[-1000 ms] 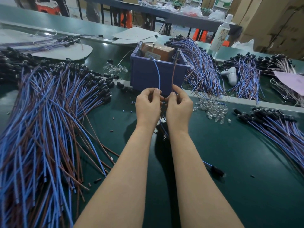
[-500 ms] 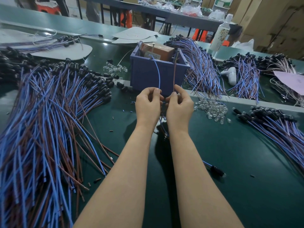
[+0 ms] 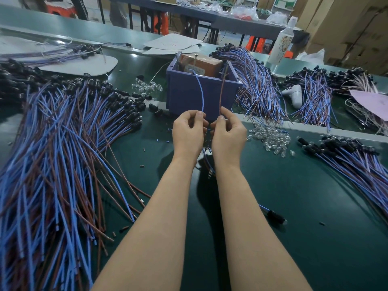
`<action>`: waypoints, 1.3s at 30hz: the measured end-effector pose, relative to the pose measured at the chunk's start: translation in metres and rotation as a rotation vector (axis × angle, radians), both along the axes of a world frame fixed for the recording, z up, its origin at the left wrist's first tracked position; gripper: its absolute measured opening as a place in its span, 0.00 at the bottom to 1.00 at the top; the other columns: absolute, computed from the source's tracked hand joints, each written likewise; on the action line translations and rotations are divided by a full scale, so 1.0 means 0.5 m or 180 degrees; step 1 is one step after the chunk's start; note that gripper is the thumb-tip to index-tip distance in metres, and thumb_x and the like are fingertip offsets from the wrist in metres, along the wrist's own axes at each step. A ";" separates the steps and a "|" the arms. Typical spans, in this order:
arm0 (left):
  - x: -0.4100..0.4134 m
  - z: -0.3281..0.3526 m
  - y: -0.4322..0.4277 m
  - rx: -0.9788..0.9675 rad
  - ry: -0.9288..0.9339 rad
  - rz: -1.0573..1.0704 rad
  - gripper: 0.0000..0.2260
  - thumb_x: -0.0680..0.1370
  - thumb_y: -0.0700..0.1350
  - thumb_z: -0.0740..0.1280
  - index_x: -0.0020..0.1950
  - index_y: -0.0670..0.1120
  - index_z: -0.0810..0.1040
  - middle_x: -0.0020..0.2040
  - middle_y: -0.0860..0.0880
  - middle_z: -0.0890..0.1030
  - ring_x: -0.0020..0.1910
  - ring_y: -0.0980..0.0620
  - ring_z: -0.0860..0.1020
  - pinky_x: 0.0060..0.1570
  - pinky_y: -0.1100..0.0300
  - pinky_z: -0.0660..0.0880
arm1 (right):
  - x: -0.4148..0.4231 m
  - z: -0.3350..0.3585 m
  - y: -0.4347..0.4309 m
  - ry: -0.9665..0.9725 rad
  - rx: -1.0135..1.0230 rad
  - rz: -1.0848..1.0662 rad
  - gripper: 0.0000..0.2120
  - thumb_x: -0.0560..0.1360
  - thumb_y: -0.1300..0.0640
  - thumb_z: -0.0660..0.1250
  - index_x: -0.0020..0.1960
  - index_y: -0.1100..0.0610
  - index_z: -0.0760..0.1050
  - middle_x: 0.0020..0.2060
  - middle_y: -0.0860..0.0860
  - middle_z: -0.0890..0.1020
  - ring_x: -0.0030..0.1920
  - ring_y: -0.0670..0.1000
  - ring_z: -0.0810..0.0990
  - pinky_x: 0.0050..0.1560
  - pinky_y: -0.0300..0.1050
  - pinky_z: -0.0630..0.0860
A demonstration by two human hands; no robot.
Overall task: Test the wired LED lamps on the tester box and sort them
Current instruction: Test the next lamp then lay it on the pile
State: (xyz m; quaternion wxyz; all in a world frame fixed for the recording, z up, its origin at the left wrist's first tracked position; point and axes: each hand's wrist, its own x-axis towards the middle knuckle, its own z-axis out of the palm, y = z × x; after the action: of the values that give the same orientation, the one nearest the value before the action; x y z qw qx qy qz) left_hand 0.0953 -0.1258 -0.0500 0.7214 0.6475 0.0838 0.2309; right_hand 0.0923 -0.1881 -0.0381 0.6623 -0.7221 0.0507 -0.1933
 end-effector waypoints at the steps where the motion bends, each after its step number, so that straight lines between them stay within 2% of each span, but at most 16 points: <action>1: 0.000 0.000 0.000 -0.0008 0.0008 -0.0012 0.06 0.80 0.42 0.61 0.48 0.43 0.77 0.34 0.52 0.77 0.31 0.58 0.75 0.42 0.59 0.75 | 0.000 0.000 0.000 -0.0001 0.0000 0.0000 0.13 0.79 0.61 0.59 0.61 0.57 0.76 0.38 0.53 0.80 0.45 0.58 0.81 0.52 0.59 0.77; 7: -0.001 0.001 0.000 -0.0025 0.0032 -0.0029 0.06 0.80 0.41 0.61 0.47 0.43 0.77 0.34 0.52 0.77 0.31 0.58 0.75 0.41 0.60 0.75 | 0.000 0.000 0.001 -0.0017 -0.0017 -0.0001 0.13 0.79 0.62 0.59 0.61 0.58 0.76 0.37 0.52 0.80 0.44 0.57 0.81 0.52 0.59 0.77; 12: -0.004 0.006 -0.001 -0.0060 0.0015 -0.0026 0.07 0.80 0.40 0.61 0.45 0.43 0.77 0.33 0.52 0.76 0.27 0.64 0.74 0.36 0.66 0.74 | -0.001 0.000 0.001 -0.0028 -0.0011 0.0001 0.12 0.79 0.62 0.59 0.60 0.58 0.76 0.35 0.51 0.79 0.44 0.58 0.81 0.52 0.58 0.77; 19: -0.008 0.010 0.000 -0.0038 0.0041 -0.0021 0.06 0.80 0.40 0.61 0.46 0.43 0.77 0.34 0.51 0.76 0.30 0.61 0.74 0.39 0.63 0.76 | -0.004 0.000 0.000 -0.0025 -0.0068 0.0013 0.13 0.79 0.61 0.59 0.61 0.57 0.76 0.37 0.52 0.80 0.45 0.57 0.81 0.53 0.59 0.77; 28: -0.009 0.009 0.001 -0.0050 0.0076 -0.0034 0.06 0.80 0.40 0.61 0.47 0.42 0.77 0.34 0.52 0.77 0.28 0.64 0.75 0.35 0.69 0.74 | -0.007 0.003 0.001 0.0013 -0.0071 0.0039 0.12 0.79 0.61 0.59 0.61 0.57 0.75 0.39 0.53 0.81 0.45 0.56 0.81 0.52 0.58 0.78; 33: -0.021 0.025 -0.001 -0.0045 0.0019 -0.0173 0.05 0.80 0.41 0.63 0.46 0.44 0.77 0.37 0.50 0.80 0.36 0.56 0.79 0.44 0.60 0.79 | -0.015 0.013 -0.002 -0.0066 -0.0176 -0.0114 0.07 0.78 0.61 0.61 0.53 0.55 0.75 0.41 0.53 0.82 0.44 0.54 0.81 0.52 0.56 0.77; 36: -0.033 0.042 -0.003 0.0066 -0.0091 -0.0270 0.04 0.79 0.40 0.64 0.47 0.43 0.78 0.40 0.49 0.80 0.40 0.54 0.79 0.46 0.60 0.77 | -0.031 0.033 -0.008 -0.0080 -0.0443 0.0130 0.04 0.77 0.62 0.62 0.48 0.53 0.74 0.37 0.45 0.80 0.42 0.48 0.80 0.52 0.54 0.77; 39: -0.051 0.060 -0.001 0.0069 -0.0205 -0.0367 0.03 0.78 0.39 0.65 0.46 0.43 0.78 0.38 0.50 0.79 0.36 0.60 0.77 0.39 0.67 0.75 | -0.053 0.056 -0.029 0.0048 -0.0463 0.0646 0.05 0.77 0.62 0.63 0.49 0.54 0.75 0.43 0.52 0.83 0.47 0.54 0.82 0.53 0.58 0.77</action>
State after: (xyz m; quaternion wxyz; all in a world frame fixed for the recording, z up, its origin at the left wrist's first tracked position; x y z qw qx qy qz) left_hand 0.0700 -0.1264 -0.0200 0.7287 0.6513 0.0206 0.2106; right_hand 0.0659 -0.2027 -0.0100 0.6239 -0.7711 -0.0318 -0.1230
